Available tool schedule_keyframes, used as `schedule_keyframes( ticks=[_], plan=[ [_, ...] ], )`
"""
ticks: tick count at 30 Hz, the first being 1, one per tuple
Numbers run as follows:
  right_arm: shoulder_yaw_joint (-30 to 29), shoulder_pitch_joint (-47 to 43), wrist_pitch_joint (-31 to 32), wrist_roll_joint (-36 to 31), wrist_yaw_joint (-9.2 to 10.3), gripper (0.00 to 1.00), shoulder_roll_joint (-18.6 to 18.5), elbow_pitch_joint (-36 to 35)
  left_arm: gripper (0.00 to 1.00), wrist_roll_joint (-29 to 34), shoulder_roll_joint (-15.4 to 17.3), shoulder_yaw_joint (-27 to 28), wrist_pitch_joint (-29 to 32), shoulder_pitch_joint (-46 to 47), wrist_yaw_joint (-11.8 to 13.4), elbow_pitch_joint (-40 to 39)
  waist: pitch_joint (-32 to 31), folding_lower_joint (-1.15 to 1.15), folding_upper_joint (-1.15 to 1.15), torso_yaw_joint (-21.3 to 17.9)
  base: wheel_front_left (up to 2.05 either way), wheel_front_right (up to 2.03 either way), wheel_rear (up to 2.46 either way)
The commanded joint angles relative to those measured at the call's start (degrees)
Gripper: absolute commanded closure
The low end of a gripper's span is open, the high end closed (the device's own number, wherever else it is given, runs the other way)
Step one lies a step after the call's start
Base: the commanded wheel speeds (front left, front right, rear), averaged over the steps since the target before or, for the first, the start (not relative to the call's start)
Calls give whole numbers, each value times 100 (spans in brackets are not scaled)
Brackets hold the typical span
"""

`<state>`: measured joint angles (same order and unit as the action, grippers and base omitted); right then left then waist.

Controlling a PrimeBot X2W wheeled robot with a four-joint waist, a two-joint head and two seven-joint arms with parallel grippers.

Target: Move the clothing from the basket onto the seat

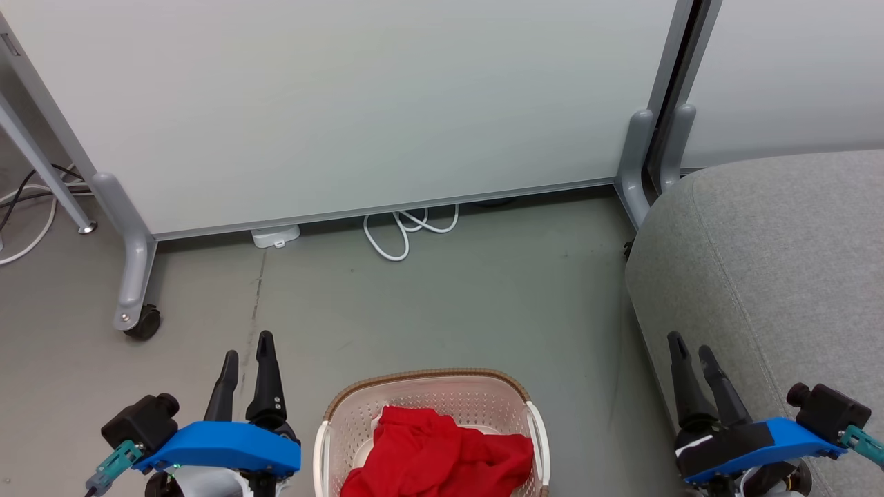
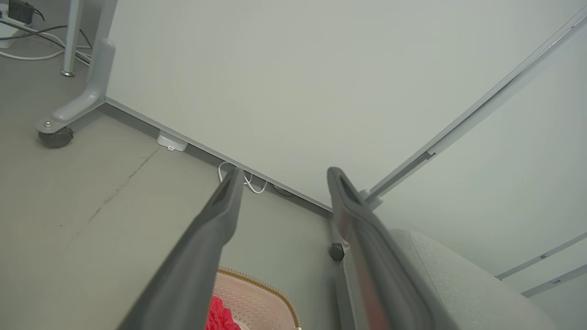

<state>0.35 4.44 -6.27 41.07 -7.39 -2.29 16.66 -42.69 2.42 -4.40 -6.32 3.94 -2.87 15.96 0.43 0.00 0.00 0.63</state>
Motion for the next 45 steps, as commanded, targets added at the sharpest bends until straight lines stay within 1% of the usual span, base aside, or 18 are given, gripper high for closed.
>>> schedule_keyframes(
  ticks=[1, 11, 24, 36, 45],
  plan=[
    [24, 119, -69, -205, -8, 0, -46, -42, 0, 196, 45, -40, -64, 147, 22, -37, -5, 0, 0, -3, 0, 0, 0],
    [62, 115, -212, -922, -10, 0, -52, 33, 0, 847, 48, -189, -222, 164, 53, 50, -35, 0, 0, -5, 0, 0, 0],
    [163, 153, -371, -1596, -11, 0, -60, 107, 0, 1573, 50, -306, -410, 174, 70, 147, -55, 0, 0, 8, 0, 0, 0],
    [214, 141, -522, -2237, -13, 0, -66, 121, 0, 2090, 52, -423, -564, 187, 128, 238, -60, 0, 0, 21, 0, 0, 0],
    [168, 146, -567, -2626, -13, 0, -70, 122, 0, 2343, 52, -439, -666, 187, 194, 256, -52, 0, 0, 28, 0, 0, 0]
  ],
)
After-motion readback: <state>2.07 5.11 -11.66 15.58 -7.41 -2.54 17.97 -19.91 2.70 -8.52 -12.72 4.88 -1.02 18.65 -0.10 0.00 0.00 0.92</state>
